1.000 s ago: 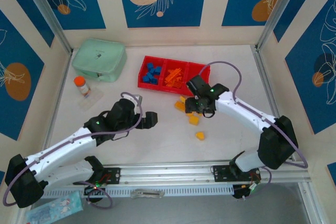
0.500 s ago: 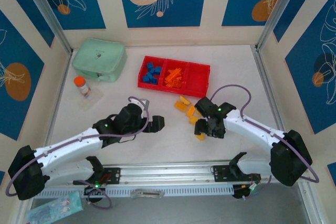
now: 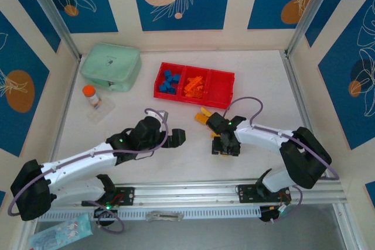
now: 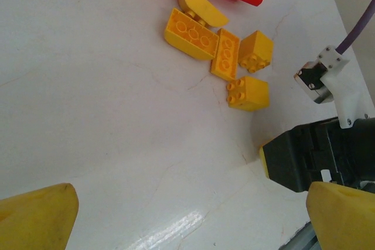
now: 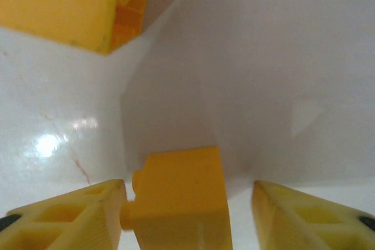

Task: Sort the legos into containers by color
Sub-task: Pick up the lego from the bottom-center of the table, then place the lego in the container.

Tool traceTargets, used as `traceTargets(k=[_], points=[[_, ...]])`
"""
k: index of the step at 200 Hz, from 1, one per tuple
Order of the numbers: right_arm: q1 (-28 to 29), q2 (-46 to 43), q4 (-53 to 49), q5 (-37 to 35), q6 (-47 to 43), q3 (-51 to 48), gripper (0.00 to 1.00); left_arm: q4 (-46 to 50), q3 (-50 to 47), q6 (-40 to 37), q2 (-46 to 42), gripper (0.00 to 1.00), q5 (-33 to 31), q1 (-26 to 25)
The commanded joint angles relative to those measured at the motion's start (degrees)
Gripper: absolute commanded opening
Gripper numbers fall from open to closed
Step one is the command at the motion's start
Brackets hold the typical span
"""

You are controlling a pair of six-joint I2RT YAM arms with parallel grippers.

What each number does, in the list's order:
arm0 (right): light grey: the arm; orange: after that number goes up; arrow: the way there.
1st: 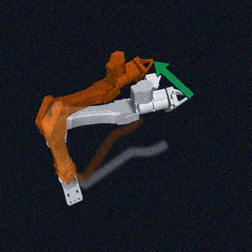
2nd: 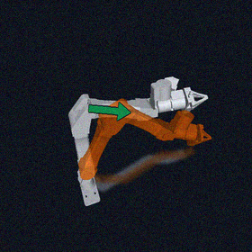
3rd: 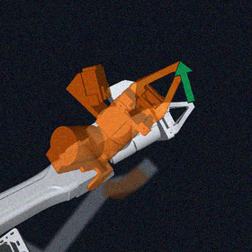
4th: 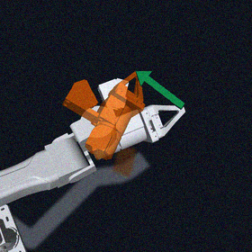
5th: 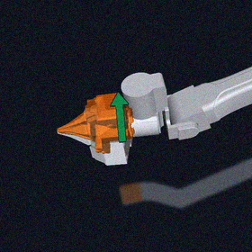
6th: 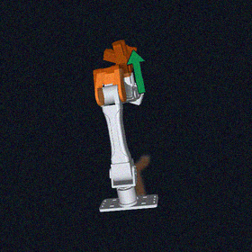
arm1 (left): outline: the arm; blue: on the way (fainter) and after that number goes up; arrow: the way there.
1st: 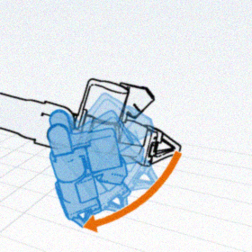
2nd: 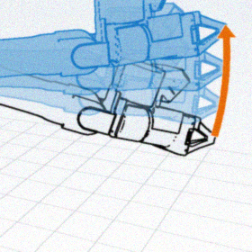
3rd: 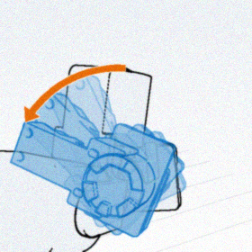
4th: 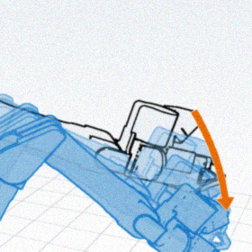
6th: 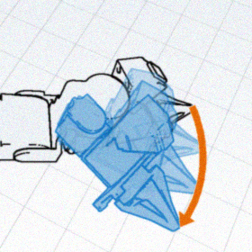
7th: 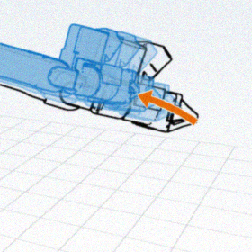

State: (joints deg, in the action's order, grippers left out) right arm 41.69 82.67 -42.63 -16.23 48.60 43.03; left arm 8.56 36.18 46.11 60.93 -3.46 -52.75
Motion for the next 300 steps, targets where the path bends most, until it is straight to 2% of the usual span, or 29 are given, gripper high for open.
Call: traceTargets(k=[1, 87, 127, 170, 220, 267, 300], points=[[0.46, 0.90, 0.68, -1.14, -0.24, 1.66, 0.53, 0.11, -0.47, 0.21, -1.07, 0.99, -1.46, -0.61], [0.79, -0.29, -0.67, -1.91, -1.65, 2.51, 0.27, 0.37, 0.03, -0.05, -0.72, 0.99, -1.46, -0.56], [0.00, -3.89, -3.08, -2.54, -3.94, 6.46, 0.24, 2.65, 3.06, -2.09, -1.16, 0.99, -2.80, -0.48], [-4.30, -4.75, -2.74, -4.38, -9.10, 13.98, 0.24, 4.78, 5.48, -4.24, -1.00, 0.99, -3.22, 0.49], [-9.95, 4.79, 1.35, -6.99, -13.71, 27.46, 0.24, 6.63, 10.15, -6.50, 1.45, 0.99, -0.78, 4.11], [-15.27, 15.89, 3.61, -8.85, -17.63, 38.58, 0.24, 5.99, 11.89, -7.00, 4.21, 0.99, 3.25, 9.64], [-19.04, 23.68, 4.75, -6.23, -17.92, 44.44, 0.24, 3.71, 11.89, -6.22, 6.22, 0.99, 5.04, 12.43]])
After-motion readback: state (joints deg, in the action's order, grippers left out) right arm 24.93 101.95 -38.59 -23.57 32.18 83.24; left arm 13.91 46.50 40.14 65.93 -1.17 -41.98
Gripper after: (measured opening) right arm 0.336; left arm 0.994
